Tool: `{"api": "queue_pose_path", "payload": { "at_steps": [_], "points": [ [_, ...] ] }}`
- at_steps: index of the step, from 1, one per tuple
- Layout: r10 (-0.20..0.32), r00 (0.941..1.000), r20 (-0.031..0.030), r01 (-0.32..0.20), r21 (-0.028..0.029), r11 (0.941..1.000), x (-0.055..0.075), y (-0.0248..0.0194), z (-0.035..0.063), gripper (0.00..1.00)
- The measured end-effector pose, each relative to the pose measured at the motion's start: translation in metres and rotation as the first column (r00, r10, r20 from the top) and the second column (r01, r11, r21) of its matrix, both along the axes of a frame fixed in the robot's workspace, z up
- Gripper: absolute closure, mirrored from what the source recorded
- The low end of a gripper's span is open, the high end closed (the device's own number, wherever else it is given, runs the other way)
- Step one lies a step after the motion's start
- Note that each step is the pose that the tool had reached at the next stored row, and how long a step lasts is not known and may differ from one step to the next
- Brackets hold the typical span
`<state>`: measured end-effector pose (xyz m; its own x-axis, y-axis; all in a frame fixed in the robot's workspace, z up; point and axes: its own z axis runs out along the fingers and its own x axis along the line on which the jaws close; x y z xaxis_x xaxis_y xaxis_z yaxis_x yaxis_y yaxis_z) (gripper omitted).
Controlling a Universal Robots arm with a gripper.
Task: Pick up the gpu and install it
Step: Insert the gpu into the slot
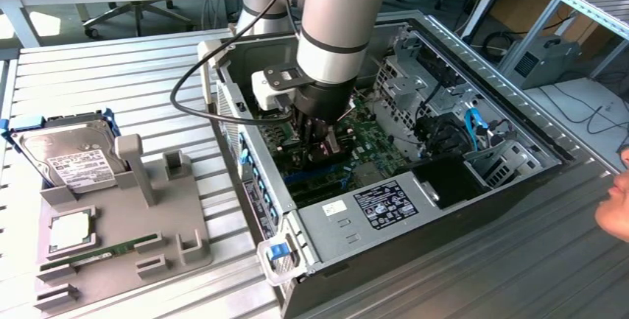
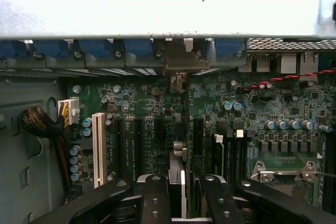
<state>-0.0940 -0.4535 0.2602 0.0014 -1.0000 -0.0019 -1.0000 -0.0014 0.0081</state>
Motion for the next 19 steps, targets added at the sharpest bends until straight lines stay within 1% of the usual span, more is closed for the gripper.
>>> {"api": "queue_pose_path", "payload": {
  "at_steps": [5,7,9,16,19],
  "points": [
    [-0.006,1.0,-0.0001,0.006,-0.0009,1.0,0.0,-0.0002,-0.0006,0.73],
    [-0.014,0.9999,0.0001,0.014,-0.0047,0.9999,0.0001,-0.0002,-0.0008,0.73],
    [-0.02,0.9998,0.0,0.02,-0.006,0.9998,0.0,-0.0003,-0.0008,0.73],
    [-0.021,0.9998,-0.0005,0.021,-0.006,0.9998,0.0001,-0.0002,-0.0016,0.73],
    [-0.021,0.9998,-0.0023,0.021,-0.0062,0.9998,0.001,-0.0002,-0.0029,0.73]
  ]
}}
